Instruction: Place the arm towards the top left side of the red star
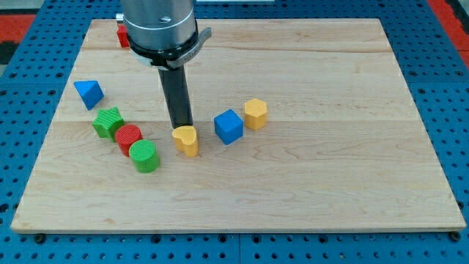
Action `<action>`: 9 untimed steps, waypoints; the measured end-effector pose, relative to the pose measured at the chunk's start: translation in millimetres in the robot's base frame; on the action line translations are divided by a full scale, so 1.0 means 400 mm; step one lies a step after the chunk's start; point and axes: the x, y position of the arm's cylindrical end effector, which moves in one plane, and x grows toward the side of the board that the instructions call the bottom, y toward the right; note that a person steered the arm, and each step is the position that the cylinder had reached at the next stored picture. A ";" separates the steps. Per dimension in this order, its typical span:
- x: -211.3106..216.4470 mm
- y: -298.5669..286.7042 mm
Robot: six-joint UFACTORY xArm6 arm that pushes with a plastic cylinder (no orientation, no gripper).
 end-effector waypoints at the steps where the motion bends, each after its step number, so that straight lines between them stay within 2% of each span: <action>1: -0.095 -0.042; 2: -0.237 -0.077; 4: -0.549 -0.040; 5: -0.656 -0.099; 7: -0.659 -0.199; 9: -0.655 -0.358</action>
